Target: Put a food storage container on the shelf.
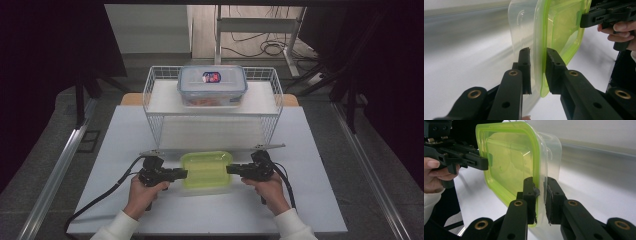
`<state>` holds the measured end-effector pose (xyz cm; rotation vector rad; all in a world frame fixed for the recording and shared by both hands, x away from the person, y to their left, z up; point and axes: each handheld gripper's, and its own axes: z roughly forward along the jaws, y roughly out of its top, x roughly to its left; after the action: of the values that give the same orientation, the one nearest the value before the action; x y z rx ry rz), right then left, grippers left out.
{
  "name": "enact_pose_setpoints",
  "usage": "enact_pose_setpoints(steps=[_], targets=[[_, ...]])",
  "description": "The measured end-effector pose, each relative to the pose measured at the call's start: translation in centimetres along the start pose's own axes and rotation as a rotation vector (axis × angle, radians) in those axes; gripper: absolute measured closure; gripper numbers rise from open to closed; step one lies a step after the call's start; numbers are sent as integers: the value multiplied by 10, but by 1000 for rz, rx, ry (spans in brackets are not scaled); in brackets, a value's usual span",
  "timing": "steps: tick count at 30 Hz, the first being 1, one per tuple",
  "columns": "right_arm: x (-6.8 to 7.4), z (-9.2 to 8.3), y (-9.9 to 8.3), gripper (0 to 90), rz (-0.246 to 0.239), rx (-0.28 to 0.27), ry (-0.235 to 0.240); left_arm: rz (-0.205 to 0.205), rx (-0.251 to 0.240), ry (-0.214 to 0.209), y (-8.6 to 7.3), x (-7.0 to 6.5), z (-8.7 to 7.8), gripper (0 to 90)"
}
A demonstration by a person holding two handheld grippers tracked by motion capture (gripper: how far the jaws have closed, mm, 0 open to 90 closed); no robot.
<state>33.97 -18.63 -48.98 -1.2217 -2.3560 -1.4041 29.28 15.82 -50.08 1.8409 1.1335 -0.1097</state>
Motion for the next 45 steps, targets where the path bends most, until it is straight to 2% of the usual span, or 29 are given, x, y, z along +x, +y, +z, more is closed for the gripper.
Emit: enact_pose_setpoints(steps=[6, 16, 17, 20, 25, 27, 33, 35, 40, 45], targets=[[10, -6, 2, 796, -39, -23, -1, 19, -26, -8, 1, -6, -11, 767], [18, -12, 6, 797, -71, -54, 7, 35, -59, -23, 4, -12, -21, 767], [19, -13, 7, 797, -73, -55, 9, 53, -61, -7, 5, -15, -23, 767], [22, -14, 9, 797, -89, -62, -1, 68, -67, 7, 7, -18, -26, 767], [24, -18, 10, 797, -83, -78, 14, 82, -91, -6, 13, -24, -32, 765], [26, -22, 10, 797, -89, -87, 10, 110, -92, 6, 16, -30, -34, 766], [31, -30, 13, 797, -108, -115, 10, 127, -109, 3, 21, -36, -40, 765], [34, -31, 15, 797, -117, -120, 2, 145, -122, 11, 25, -39, -44, 766], [40, -39, 24, 797, -136, -146, -1, 145, -138, -11, 32, -39, -47, 766], [43, -44, 32, 797, -153, -157, -15, 156, -140, -5, 42, -42, -49, 767]])
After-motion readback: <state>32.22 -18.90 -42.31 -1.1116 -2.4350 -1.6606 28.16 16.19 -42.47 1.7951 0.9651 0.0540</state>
